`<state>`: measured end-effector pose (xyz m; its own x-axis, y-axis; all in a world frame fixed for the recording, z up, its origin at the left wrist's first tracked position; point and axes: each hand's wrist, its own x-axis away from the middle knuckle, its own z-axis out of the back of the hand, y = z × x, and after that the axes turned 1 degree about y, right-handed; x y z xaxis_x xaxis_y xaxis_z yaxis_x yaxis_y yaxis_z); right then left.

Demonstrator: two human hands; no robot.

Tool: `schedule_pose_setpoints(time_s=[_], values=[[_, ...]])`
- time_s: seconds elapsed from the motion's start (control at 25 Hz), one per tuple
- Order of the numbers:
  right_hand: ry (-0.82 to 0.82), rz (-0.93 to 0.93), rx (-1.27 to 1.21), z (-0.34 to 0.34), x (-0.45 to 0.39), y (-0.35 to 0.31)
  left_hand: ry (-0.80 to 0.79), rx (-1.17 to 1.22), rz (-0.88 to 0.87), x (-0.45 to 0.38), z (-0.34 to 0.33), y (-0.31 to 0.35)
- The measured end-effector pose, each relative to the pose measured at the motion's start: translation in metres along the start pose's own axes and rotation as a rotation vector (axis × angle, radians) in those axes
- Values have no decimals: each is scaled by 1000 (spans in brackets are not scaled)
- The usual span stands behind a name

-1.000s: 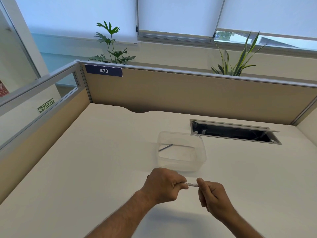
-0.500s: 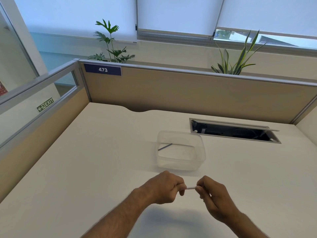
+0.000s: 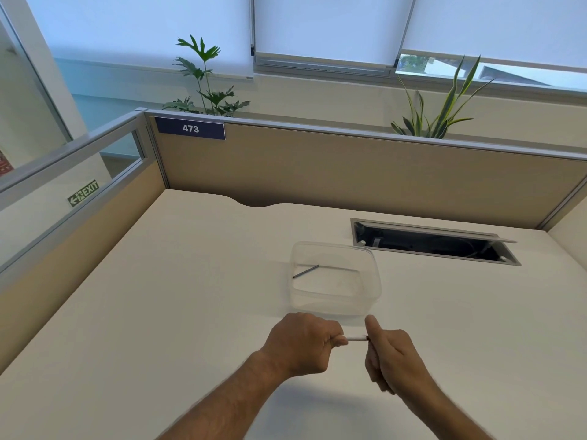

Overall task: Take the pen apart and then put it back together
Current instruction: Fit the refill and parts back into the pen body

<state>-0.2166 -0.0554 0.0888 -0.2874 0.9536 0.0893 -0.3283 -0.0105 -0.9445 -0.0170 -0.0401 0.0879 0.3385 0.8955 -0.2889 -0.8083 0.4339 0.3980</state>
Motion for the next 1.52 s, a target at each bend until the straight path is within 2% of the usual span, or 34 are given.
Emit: schedule_pose_setpoints(time_s=[0.12, 0.2, 0.28, 0.48, 0.64, 0.8, 0.92, 1.04, 1.24, 1.4, 1.52], values=[[62, 394, 323, 13, 4, 7, -2, 15, 20, -1, 1, -3], [35, 609, 536, 22, 1, 12, -14, 27, 27, -2, 2, -3], [46, 721, 687, 28, -5, 15, -24, 42, 36, -2, 1, -2], [59, 853, 703, 28, -11, 21, -68, 84, 67, 0, -2, -1], [139, 832, 685, 21, -10, 21, -76, 77, 70, 1, -3, 1], [140, 581, 411, 6, -5, 20, -55, 18, 37, 1, -1, 2], [72, 329, 166, 0, -7, 19, -44, -5, 9, -1, -1, 2], [-1, 207, 136, 4, -10, 15, -65, -13, 13, -1, -2, 1], [-17, 558, 388, 20, -5, 20, -62, 13, 61, 0, -2, -3], [41, 686, 571, 23, -9, 25, -92, 70, 90, 0, -6, -5], [106, 746, 580, 19, -8, 25, -104, 102, 99, 1, -9, -3]])
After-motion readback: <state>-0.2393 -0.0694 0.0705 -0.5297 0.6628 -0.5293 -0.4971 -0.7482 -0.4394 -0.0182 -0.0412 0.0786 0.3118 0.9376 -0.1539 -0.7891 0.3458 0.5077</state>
